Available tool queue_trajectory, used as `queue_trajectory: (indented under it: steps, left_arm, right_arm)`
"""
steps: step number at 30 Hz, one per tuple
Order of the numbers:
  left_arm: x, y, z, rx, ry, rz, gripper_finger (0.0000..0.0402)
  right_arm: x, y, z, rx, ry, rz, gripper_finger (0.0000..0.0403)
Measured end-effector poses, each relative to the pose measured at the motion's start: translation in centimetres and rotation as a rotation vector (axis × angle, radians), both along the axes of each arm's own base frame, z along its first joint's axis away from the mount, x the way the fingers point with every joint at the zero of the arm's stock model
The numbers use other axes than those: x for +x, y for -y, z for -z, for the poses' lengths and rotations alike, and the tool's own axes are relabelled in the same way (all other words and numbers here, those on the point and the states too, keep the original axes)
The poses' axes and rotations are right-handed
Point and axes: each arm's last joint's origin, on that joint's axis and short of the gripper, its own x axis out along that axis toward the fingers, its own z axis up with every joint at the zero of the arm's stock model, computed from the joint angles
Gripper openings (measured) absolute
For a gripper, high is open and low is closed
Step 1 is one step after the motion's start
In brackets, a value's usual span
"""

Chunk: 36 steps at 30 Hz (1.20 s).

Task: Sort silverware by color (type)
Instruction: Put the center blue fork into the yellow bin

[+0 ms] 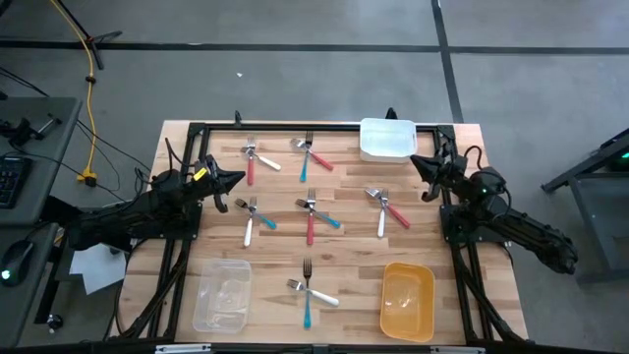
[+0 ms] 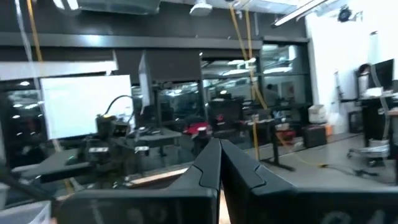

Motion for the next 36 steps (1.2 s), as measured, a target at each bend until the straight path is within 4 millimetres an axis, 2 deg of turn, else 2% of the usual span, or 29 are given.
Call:
queue_trajectory:
  steps: [6,11,21,28,36]
  left_arm:
    - [0.0,0.0,0.0,-0.009,0.006,-0.017,0.0]
    - [0.0,0.0,0.0,-0.017,0.01,-0.016,0.0]
    - [0.0,-0.1,-0.1,0.01,0.011,-0.029,0.0]
    - [-0.1,-0.1,-0.5,0.043,0.041,-0.03,0.0]
    - [-0.1,0.0,-0.8,0.07,0.065,-0.033,0.0]
  right_arm:
    - [1.5,-0.1,0.0,-0.032,-0.101,-0.056,0.0026]
    - [3.1,-0.3,-1.0,-0.025,-0.154,-0.099,0.0056]
    - [8.0,-0.1,-3.0,0.063,-0.325,-0.1,0.0113]
    - [12.1,-0.2,-2.2,0.127,-0.475,-0.123,0.0146]
    - [17.1,-1.4,-1.0,0.18,-0.674,-0.176,0.0177]
